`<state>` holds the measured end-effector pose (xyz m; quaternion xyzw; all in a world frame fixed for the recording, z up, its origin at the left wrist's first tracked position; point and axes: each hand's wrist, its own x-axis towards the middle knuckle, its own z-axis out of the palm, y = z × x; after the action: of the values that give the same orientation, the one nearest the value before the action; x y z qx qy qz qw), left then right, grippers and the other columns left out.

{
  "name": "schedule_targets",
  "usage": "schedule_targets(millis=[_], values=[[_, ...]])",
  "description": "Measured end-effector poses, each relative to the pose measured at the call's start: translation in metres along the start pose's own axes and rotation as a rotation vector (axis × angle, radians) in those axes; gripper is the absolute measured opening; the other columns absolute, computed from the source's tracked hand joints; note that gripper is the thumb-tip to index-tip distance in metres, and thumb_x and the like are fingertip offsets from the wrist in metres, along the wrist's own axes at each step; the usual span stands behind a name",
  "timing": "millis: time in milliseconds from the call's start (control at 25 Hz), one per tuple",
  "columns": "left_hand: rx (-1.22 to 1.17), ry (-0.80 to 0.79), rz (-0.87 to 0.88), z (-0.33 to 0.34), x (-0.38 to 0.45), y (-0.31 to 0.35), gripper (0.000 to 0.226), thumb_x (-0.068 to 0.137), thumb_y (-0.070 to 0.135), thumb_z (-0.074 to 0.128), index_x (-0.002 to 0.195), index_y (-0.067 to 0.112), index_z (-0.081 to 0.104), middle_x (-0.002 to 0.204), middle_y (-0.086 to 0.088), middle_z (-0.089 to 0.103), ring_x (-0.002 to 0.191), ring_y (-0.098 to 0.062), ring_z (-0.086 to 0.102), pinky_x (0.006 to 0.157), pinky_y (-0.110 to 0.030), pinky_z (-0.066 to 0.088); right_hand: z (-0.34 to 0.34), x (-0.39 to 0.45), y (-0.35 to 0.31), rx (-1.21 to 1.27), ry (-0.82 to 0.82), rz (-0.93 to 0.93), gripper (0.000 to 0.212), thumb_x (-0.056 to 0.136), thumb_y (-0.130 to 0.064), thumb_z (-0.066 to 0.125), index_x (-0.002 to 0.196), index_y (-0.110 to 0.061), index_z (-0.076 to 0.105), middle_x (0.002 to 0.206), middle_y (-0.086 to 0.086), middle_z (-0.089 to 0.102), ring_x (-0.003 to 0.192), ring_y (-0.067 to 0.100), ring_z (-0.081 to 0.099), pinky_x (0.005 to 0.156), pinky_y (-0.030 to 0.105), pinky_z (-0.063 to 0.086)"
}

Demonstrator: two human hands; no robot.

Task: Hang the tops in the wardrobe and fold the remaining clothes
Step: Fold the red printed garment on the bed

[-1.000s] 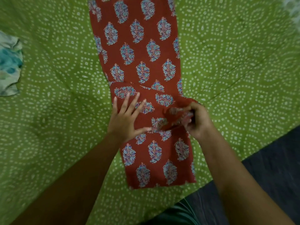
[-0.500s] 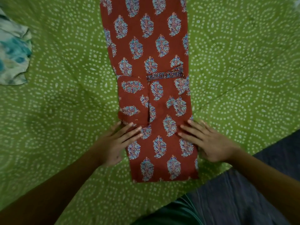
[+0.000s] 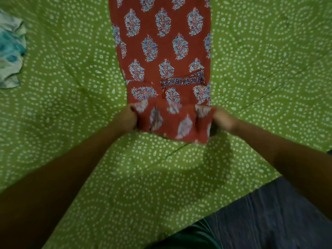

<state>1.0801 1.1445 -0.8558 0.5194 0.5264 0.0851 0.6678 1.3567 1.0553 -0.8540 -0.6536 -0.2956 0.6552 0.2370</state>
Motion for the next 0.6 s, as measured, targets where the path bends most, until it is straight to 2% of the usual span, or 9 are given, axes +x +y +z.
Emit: schedule_targets(millis=[40, 80, 160, 240, 320, 360, 440, 520, 600], values=[[-0.113, 0.031, -0.144, -0.004, 0.016, 0.012, 0.026, 0.096, 0.029, 0.049, 0.098, 0.014, 0.071, 0.085, -0.004, 0.070, 0.066, -0.003, 0.067, 0.063, -0.018, 0.054, -0.004, 0.010, -0.016, 0.160, 0.029, 0.120, 0.020, 0.091, -0.025, 0.054, 0.080, -0.014, 0.067, 0.058, -0.008, 0.068, 0.052, 0.003, 0.063, 0.048, 0.021, 0.050], [-0.192, 0.003, -0.229, -0.012, 0.029, 0.021, 0.040, 0.100, 0.040, 0.040, 0.114, 0.012, 0.064, 0.097, -0.007, 0.069, 0.079, -0.008, 0.070, 0.071, -0.024, 0.057, -0.009, 0.022, -0.029, 0.272, 0.028, 0.176, 0.027, 0.094, -0.033, 0.048, 0.087, -0.014, 0.065, 0.064, -0.006, 0.070, 0.056, 0.007, 0.067, 0.049, 0.022, 0.053], [-0.256, -0.053, -0.338, -0.022, 0.045, 0.036, 0.080, 0.083, 0.077, 0.033, 0.137, 0.020, 0.049, 0.123, -0.008, 0.063, 0.112, -0.023, 0.062, 0.094, -0.044, 0.051, -0.013, 0.037, -0.042, 0.407, 0.008, 0.208, 0.042, 0.098, -0.046, 0.036, 0.097, -0.017, 0.065, 0.080, -0.003, 0.074, 0.071, 0.012, 0.072, 0.056, 0.026, 0.057], [-0.307, -0.084, -0.383, -0.025, 0.047, 0.037, 0.093, 0.069, 0.088, 0.034, 0.141, 0.030, 0.043, 0.134, -0.002, 0.057, 0.119, -0.023, 0.057, 0.099, -0.050, 0.046, -0.012, 0.046, -0.036, 0.423, 0.064, 0.210, 0.048, 0.096, -0.056, 0.037, 0.103, -0.018, 0.067, 0.094, -0.001, 0.075, 0.086, 0.014, 0.072, 0.067, 0.030, 0.059], [-0.303, -0.023, -0.321, -0.017, 0.027, 0.036, 0.070, 0.083, 0.072, 0.044, 0.134, 0.025, 0.052, 0.125, 0.001, 0.064, 0.110, -0.015, 0.063, 0.098, -0.043, 0.049, -0.010, 0.041, -0.021, 0.388, 0.099, 0.165, 0.045, 0.094, -0.054, 0.044, 0.108, -0.018, 0.067, 0.103, 0.001, 0.073, 0.095, 0.016, 0.070, 0.077, 0.032, 0.057], [-0.253, 0.041, -0.287, -0.011, 0.018, 0.030, 0.052, 0.088, 0.059, 0.053, 0.121, 0.019, 0.062, 0.112, 0.001, 0.070, 0.097, -0.009, 0.068, 0.092, -0.034, 0.053, -0.007, 0.035, -0.015, 0.377, 0.148, 0.124, 0.040, 0.095, -0.049, 0.048, 0.107, -0.016, 0.068, 0.102, 0.001, 0.074, 0.094, 0.016, 0.070, 0.078, 0.031, 0.057], [-0.039, 0.245, -0.187, -0.002, -0.007, 0.015, 0.027, 0.091, 0.034, 0.061, 0.102, 0.010, 0.069, 0.094, -0.002, 0.072, 0.066, 0.006, 0.066, 0.068, -0.014, 0.054, 0.001, 0.016, -0.005, 0.372, 0.231, 0.073, 0.031, 0.096, -0.038, 0.052, 0.097, -0.012, 0.070, 0.089, -0.002, 0.075, 0.080, 0.012, 0.071, 0.070, 0.027, 0.056], [0.098, 0.310, -0.086, 0.005, -0.033, 0.003, 0.027, 0.092, 0.025, 0.060, 0.106, 0.005, 0.069, 0.095, -0.003, 0.070, 0.062, 0.013, 0.061, 0.062, -0.004, 0.047, 0.013, -0.009, 0.009, 0.383, 0.261, 0.070, 0.029, 0.096, -0.032, 0.052, 0.087, -0.011, 0.070, 0.080, -0.003, 0.074, 0.070, 0.011, 0.069, 0.064, 0.025, 0.055], [0.079, 0.315, -0.101, 0.009, -0.058, -0.005, 0.019, 0.093, 0.022, 0.059, 0.105, 0.010, 0.068, 0.091, 0.002, 0.068, 0.063, 0.016, 0.060, 0.061, 0.000, 0.043, 0.028, -0.037, 0.026, 0.350, 0.274, 0.113, 0.030, 0.097, -0.029, 0.052, 0.083, -0.010, 0.071, 0.079, -0.002, 0.074, 0.070, 0.012, 0.068, 0.067, 0.025, 0.055]])
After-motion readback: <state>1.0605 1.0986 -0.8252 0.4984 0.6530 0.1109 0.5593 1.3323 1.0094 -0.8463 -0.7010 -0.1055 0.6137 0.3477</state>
